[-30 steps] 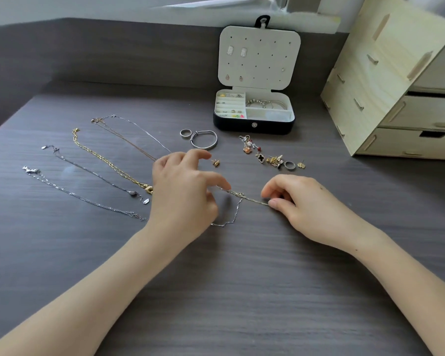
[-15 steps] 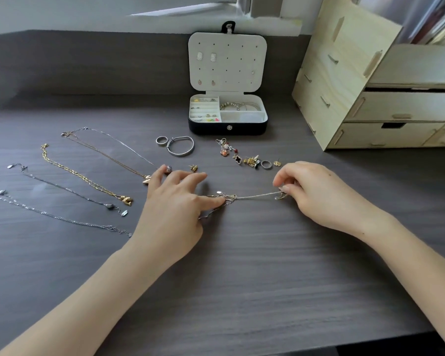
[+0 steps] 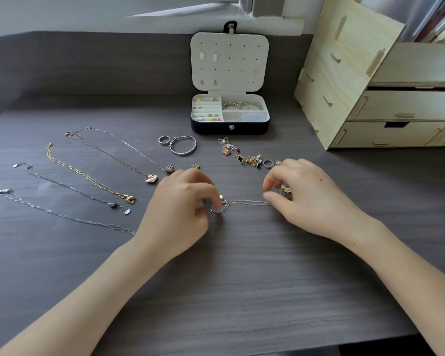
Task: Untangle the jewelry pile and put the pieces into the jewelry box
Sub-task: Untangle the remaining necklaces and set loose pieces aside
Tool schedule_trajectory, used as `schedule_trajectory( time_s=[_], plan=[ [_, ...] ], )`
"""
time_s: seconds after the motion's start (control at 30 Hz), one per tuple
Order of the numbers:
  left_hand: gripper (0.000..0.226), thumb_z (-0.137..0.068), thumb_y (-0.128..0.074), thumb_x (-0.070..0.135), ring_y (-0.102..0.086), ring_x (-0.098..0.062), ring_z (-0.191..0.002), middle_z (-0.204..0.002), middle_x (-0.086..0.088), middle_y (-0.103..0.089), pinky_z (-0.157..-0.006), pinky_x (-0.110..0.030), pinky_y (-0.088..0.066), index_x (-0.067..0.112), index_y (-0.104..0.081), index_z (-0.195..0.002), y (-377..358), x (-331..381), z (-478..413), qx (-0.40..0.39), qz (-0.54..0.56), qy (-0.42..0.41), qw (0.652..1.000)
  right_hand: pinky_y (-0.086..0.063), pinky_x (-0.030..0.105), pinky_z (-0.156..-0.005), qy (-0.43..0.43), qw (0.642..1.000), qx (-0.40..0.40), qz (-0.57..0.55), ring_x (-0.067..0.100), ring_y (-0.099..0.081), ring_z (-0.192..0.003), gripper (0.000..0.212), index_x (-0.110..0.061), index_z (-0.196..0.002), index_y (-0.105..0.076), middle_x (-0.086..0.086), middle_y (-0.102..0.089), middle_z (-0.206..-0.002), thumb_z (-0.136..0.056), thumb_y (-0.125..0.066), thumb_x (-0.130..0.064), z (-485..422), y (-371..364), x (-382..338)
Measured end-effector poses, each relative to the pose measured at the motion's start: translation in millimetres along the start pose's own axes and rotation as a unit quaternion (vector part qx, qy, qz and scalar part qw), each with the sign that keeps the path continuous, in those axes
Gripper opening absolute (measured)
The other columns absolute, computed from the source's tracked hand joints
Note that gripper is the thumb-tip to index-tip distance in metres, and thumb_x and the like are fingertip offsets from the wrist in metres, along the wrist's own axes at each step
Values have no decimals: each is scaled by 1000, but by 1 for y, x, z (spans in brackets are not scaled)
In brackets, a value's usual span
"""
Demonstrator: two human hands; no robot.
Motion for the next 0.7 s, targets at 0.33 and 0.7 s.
schedule_trajectory(
  time_s=[0.33,0.7],
  plan=[
    [8,-76,-73,17,-46,-2,-67,-73,10,-50,-62,-13,-33,18,-65,-75,-7,-11,-13,-57,34,91,994,-36,29,-89,41,996,-71,-47,18,-50,-101,8,-21,-90,-66,-7,-54,-89,-87,-64,-29,-26,-25,-27],
    [21,-90,-57,18,-51,-18,-84,-77,13,-49,-79,-32,-38,26,-50,-73,-9,-10,-15,-80,62,146,984,-27,22,-80,30,993,-105,-50,13,-42,-95,16,-26,-81,-46,-13,-46,-85,-96,-48,-24,-21,-22,-20]
  ],
)
Point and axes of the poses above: each hand's wrist, its own z-axis away from the middle knuckle, its own y-axis out of the back of the hand, x = y × z, the point moved 3 cm from there along -z, towards the middle knuckle
